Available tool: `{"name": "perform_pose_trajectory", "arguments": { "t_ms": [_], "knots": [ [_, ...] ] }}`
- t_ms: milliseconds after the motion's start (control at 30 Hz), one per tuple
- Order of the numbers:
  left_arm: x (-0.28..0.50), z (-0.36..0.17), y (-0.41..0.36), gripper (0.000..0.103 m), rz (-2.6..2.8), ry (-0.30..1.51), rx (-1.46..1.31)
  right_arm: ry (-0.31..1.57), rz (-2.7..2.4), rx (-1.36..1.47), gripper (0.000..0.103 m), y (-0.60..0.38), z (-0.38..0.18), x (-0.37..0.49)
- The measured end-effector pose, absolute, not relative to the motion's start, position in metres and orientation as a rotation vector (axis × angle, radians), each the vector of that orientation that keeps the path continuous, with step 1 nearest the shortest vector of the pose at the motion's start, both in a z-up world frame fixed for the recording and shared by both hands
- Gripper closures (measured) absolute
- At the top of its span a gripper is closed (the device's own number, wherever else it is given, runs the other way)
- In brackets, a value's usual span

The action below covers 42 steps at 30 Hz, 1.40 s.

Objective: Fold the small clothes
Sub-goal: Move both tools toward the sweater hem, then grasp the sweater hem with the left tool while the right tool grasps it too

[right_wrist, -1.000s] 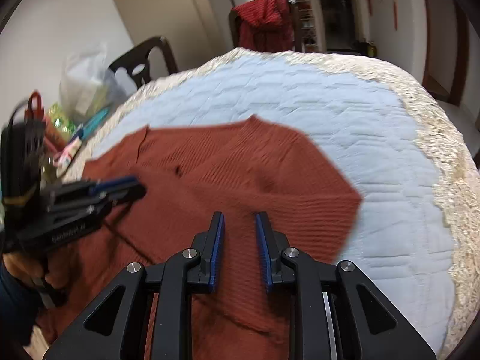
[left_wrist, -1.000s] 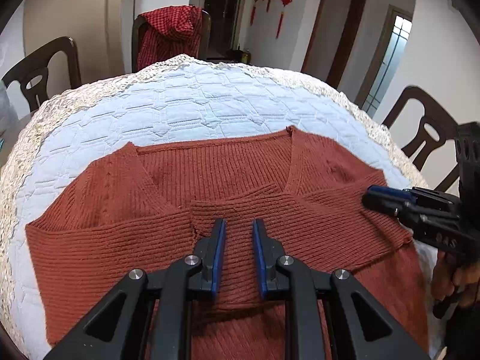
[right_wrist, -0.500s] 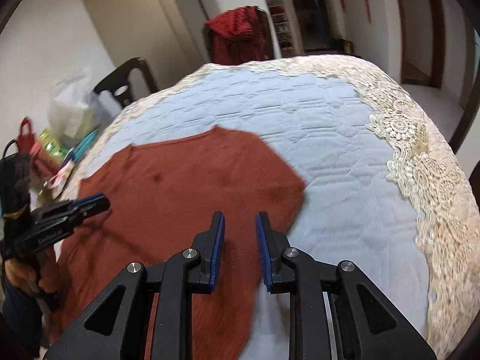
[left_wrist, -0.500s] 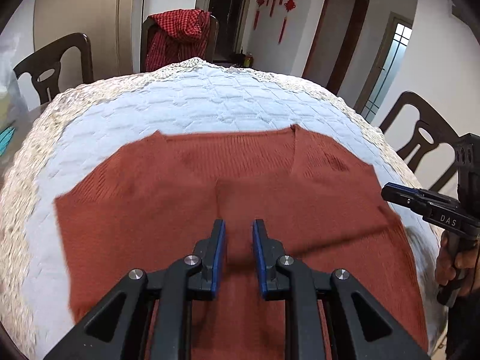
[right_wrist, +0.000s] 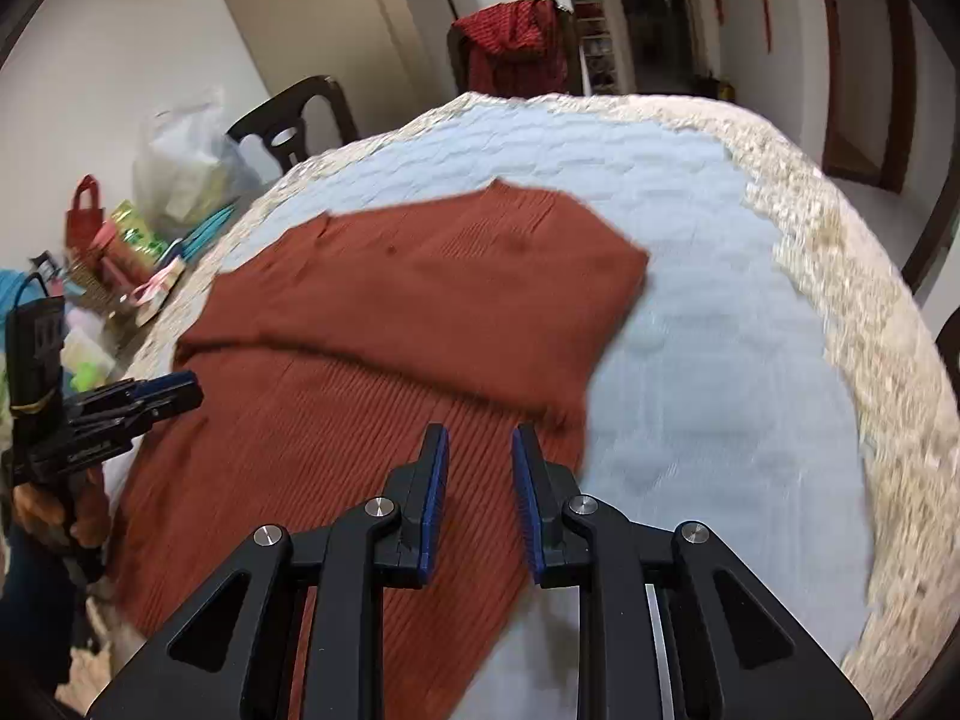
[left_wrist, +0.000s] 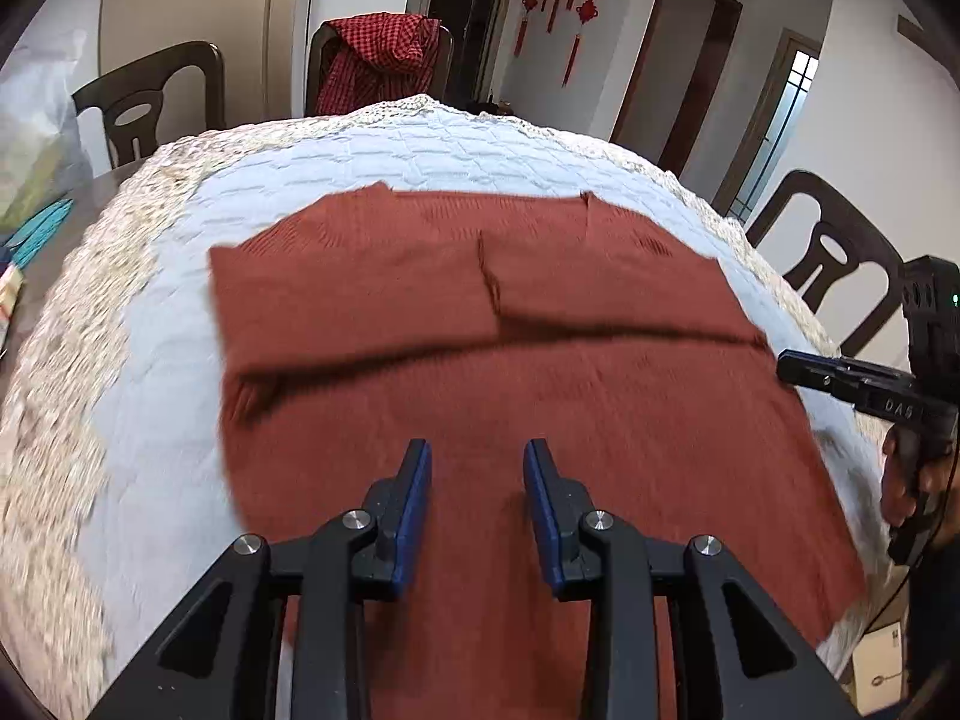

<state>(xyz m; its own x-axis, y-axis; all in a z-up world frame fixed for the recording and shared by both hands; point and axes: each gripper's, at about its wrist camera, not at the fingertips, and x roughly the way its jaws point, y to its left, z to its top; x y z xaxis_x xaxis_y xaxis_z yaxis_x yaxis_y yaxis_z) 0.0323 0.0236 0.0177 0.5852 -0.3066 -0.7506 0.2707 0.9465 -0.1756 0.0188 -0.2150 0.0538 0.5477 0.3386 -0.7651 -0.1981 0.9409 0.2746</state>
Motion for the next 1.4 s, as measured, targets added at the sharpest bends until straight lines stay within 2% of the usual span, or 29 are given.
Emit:
{"name": "perform_pose_trajectory", "arguments": {
  "t_ms": [67, 133, 533, 767, 800, 867, 933, 1000, 1267, 1400],
  "knots": [
    [0.019, 0.018, 0.032, 0.068, -0.320, 0.872, -0.043, 0.949, 0.331, 0.193, 0.076, -0.216, 0.052, 0.007],
    [0.005, 0.019, 0.042, 0.062, -0.292, 0.860, -0.064, 0.954, 0.343, 0.235, 0.060, -0.218, 0.050, -0.002],
    [-0.063, 0.003, 0.070, 0.054, -0.219, 0.882, -0.268, 1.009, 0.422, 0.444, 0.059, -0.222, 0.032, -0.063],
    [-0.073, 0.000, 0.063, 0.054, -0.233, 0.878, -0.324, 1.025, 0.510, 0.497, 0.059, -0.213, 0.028, -0.084],
    [-0.073, 0.000, 0.065, 0.058, -0.227, 0.879, -0.339, 1.022, 0.509, 0.501, 0.059, -0.214, 0.028, -0.084],
    [-0.074, -0.001, 0.066, 0.069, -0.213, 0.878, -0.338, 1.020, 0.505, 0.528, 0.062, -0.214, 0.026, -0.081],
    [-0.073, -0.003, 0.069, 0.087, -0.196, 0.877, -0.330, 1.030, 0.497, 0.525, 0.083, -0.213, 0.024, -0.079],
    [-0.072, -0.004, 0.072, 0.095, -0.214, 0.882, -0.347, 1.031, 0.492, 0.531, 0.096, -0.212, 0.020, -0.077],
    [-0.094, 0.011, 0.095, 0.096, -0.224, 0.833, -0.396, 0.927, 0.467, 0.564, 0.097, -0.251, 0.045, -0.095],
    [-0.104, 0.000, 0.094, 0.096, -0.245, 0.863, -0.408, 0.938, 0.420, 0.593, 0.098, -0.273, 0.038, -0.108]
  ]
}}
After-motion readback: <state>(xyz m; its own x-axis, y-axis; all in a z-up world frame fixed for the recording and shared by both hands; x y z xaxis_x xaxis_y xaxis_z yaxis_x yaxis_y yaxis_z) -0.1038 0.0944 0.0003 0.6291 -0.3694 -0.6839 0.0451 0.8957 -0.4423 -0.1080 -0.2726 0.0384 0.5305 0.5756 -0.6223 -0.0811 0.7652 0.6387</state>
